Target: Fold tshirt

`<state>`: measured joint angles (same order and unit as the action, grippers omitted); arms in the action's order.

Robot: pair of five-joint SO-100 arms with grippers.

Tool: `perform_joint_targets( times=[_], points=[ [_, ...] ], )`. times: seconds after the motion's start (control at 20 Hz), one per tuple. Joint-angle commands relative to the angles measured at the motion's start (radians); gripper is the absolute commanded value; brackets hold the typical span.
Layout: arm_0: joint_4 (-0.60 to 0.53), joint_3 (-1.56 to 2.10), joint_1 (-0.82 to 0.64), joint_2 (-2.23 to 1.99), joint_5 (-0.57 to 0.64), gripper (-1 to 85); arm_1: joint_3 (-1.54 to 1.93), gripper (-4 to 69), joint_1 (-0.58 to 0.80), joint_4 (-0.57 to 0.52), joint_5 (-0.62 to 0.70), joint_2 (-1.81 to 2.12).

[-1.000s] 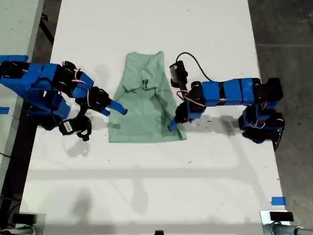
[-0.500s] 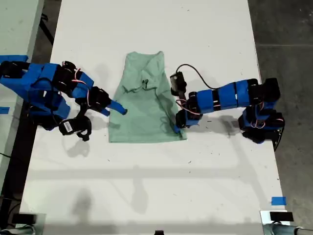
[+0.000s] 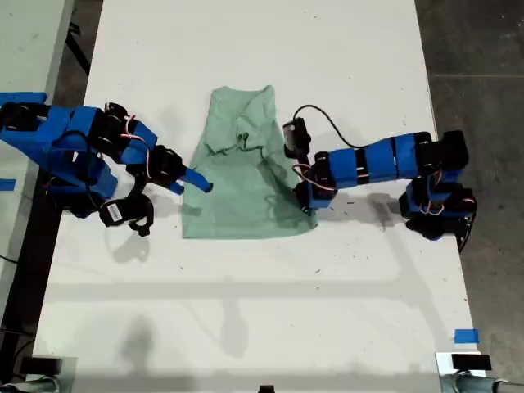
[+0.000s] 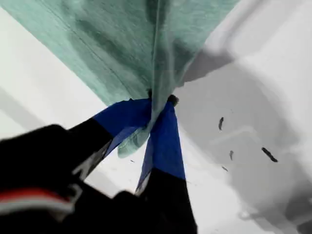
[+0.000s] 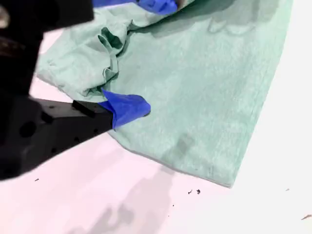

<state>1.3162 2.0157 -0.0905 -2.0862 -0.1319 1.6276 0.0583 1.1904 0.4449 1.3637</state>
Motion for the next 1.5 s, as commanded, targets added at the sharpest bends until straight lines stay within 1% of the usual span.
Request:
perform_joint_targets(
  times=[0.0, 0.1, 0.25, 0.3, 0.5, 0.55, 0.6, 0.65, 0.8, 0.9, 1.15, 1.25, 1.35, 1.45],
  points=[
    [-0.029, -0.011, 0.009, -0.005, -0.002, 28.9, -0.202, -1.1, -0.031, 0.077, -0.023, -0.026],
    [-0.034, -0.011, 0.012, -0.005, -0.002, 28.9, -0.376, -1.1, -0.040, 0.135, -0.031, -0.103],
    [-0.040, -0.011, 0.021, -0.005, -0.008, 28.9, -0.577, -1.1, -0.048, 0.163, -0.034, -0.241],
    [-0.043, -0.011, 0.025, -0.005, -0.009, 28.9, -0.612, -1.1, -0.048, 0.161, -0.041, -0.281],
    [-0.048, -0.011, 0.032, -0.005, -0.015, 28.9, -0.684, -1.1, -0.048, 0.081, -0.069, -0.393],
    [-0.049, -0.011, 0.032, -0.005, -0.017, 28.9, -0.701, 0.2, -0.048, 0.075, -0.075, -0.414],
    [-0.052, -0.011, 0.034, -0.005, -0.018, 28.9, -0.716, 13.0, -0.048, 0.074, -0.064, -0.423],
    [-0.052, -0.011, 0.034, -0.005, -0.018, 28.9, -0.736, 30.6, -0.049, 0.095, -0.055, -0.420],
    [-0.052, -0.011, 0.037, -0.005, -0.023, 28.9, -0.881, 29.0, -0.049, 0.247, -0.049, -0.371],
    [-0.052, -0.011, 0.037, -0.003, -0.025, 28.9, -0.885, 28.0, -0.038, 0.281, -0.041, -0.258],
    [-0.044, -0.011, 0.040, 0.017, -0.032, 29.1, -0.828, 27.2, 0.018, 0.426, -0.005, -0.058],
    [-0.021, -0.014, 0.051, 0.064, -0.038, 29.1, -0.799, 23.1, 0.034, 0.456, 0.025, -0.040],
    [0.026, -0.026, 0.055, 0.115, -0.049, 29.2, -0.772, 23.1, 0.040, 0.457, 0.040, -0.037],
    [0.107, -0.026, 0.046, 0.178, -0.054, 29.0, -0.750, 23.1, 0.046, 0.454, 0.052, -0.037]
  ],
)
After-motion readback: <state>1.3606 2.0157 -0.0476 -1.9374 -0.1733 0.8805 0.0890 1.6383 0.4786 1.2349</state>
